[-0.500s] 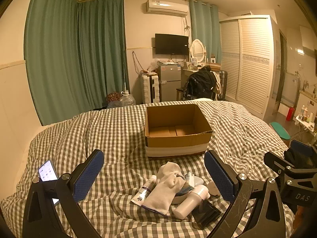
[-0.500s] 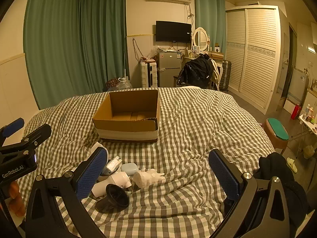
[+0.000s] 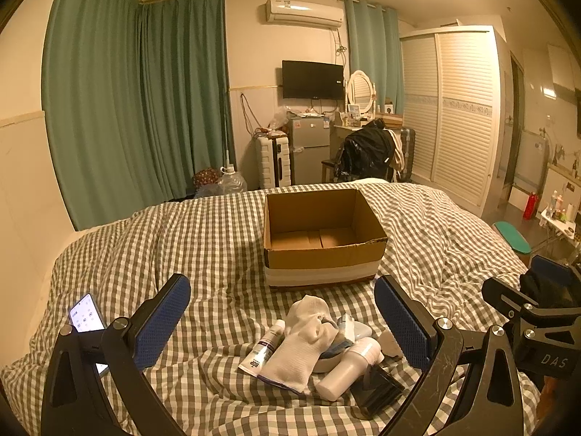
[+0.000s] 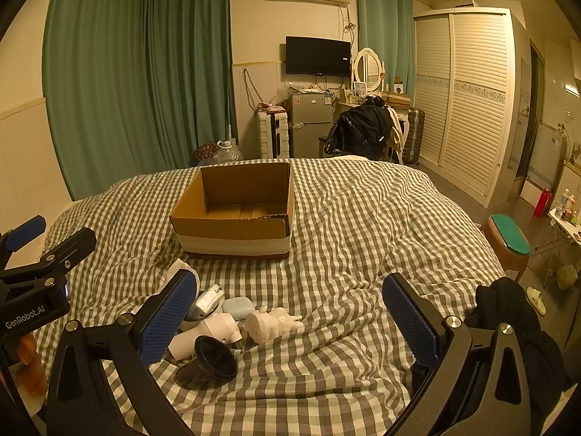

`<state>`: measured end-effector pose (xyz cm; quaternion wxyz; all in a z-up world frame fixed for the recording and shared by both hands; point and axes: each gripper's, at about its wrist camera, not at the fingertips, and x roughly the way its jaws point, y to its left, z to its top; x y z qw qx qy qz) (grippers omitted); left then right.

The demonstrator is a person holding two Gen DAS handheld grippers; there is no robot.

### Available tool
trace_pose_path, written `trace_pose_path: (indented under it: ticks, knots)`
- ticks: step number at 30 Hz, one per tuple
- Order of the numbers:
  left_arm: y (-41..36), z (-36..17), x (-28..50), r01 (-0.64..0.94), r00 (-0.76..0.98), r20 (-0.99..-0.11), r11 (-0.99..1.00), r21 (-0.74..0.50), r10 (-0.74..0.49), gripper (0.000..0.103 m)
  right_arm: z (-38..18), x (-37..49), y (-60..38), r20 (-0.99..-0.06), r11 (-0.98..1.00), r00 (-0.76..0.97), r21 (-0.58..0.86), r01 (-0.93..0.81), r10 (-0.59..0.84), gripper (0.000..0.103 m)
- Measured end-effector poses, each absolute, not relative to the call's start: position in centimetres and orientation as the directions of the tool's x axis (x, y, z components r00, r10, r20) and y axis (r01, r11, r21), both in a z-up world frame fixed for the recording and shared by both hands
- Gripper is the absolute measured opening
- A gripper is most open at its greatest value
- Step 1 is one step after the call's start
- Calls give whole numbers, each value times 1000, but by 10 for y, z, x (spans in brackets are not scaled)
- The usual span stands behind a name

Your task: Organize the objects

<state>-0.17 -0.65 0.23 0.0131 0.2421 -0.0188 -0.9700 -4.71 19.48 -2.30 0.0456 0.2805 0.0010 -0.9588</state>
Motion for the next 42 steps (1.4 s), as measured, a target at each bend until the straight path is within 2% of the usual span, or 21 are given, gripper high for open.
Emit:
trace_pose_path:
  ticks: [31,42]
  knots:
    - [-5,-7,-3,11,-869,-493,-998,65,-42,103,-23,-46,192,-547,-994,-831,22,106,-101,103]
    - [-8,-40,-28,-10,-814,-579,-998,65,-29,103,-40,-59,194,-597,-995,-797,19,102,-94,103]
